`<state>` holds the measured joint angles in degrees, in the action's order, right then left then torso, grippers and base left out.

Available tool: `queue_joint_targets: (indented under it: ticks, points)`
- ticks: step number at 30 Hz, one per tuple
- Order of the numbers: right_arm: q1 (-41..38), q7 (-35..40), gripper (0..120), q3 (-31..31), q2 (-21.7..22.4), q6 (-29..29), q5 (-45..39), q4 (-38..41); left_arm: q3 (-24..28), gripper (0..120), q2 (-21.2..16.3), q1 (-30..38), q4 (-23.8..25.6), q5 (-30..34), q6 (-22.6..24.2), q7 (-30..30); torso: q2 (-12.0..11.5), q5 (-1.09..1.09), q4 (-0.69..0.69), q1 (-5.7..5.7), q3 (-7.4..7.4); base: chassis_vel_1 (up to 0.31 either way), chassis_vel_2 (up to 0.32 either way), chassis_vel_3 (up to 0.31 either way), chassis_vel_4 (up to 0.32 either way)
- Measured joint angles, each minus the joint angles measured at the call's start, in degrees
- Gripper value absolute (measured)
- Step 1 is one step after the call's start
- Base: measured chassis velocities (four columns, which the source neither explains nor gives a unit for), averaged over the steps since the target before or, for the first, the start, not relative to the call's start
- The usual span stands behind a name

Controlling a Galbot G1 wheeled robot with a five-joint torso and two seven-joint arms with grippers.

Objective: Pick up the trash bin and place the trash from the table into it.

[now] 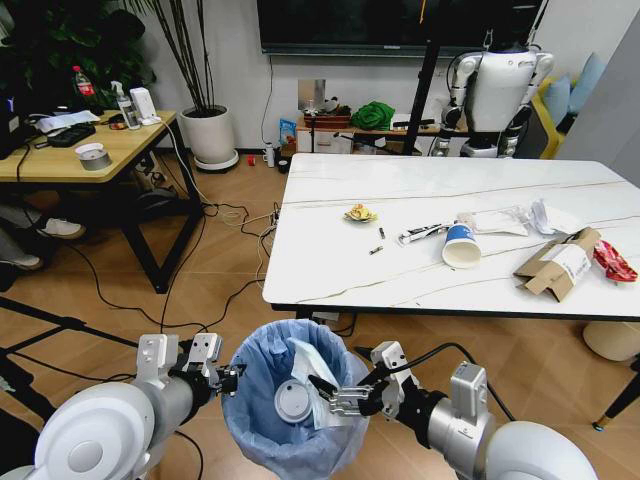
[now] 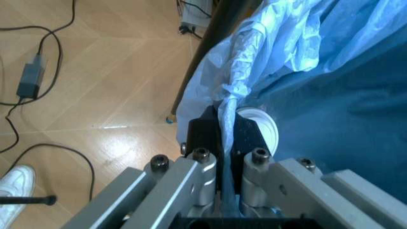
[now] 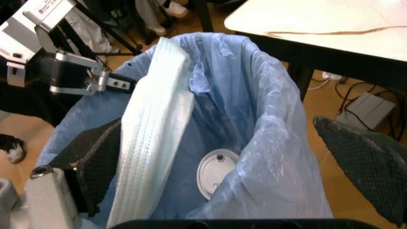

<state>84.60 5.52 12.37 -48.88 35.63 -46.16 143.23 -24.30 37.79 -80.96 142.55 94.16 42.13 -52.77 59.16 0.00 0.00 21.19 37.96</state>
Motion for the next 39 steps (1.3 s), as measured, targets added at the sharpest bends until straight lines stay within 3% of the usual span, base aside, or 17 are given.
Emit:
queue_joint_targets:
  ticks: [12, 23, 29, 32, 39]
  points:
    - [-0.3, -0.2, 100, 2.6, 0.6, 0.1, -1.3, 0.1, 0.7, 0, 0.7, 0.2, -2.0, -1.3, 0.0, 0.0, 0.0, 0.0, 0.0, 0.0, 0.0, 0.0, 0.0, 0.0, 0.0]
    - [-3.7, 0.2, 100, 6.6, -1.4, 0.0, -4.2, 0.1, 1.1, 0, 0.9, -1.2, -0.4, -2.3, 0.0, 0.0, 0.0, 0.0, 0.0, 0.0, 0.0, 0.0, 0.0, 0.0, 0.0]
    - [-10.5, 6.4, 100, 10.5, -2.3, 0.1, -8.3, -0.1, 0.8, 0, 1.0, -2.3, 0.7, -2.9, 0.0, 0.0, 0.0, 0.0, 0.0, 0.0, 0.0, 0.0, 0.0, 0.0, 0.0]
    - [-14.9, 9.8, 100, 12.1, -3.2, -0.6, -9.1, -4.7, 0.6, 0, 0.8, -3.0, 0.7, -3.4, 0.0, 0.0, 0.0, 0.01, 0.03, 0.01, 0.01, 0.0, 0.0, 0.0, 0.0]
    - [-16.4, 15.5, 100, 12.4, -5.0, -2.1, -5.7, -10.8, 1.7, 0, 0.1, -2.4, 0.7, -3.3, 0.0, 0.3, 0.0, 0.02, -0.01, 0.01, 0.01, 0.0, 0.0, 0.0, 0.0]
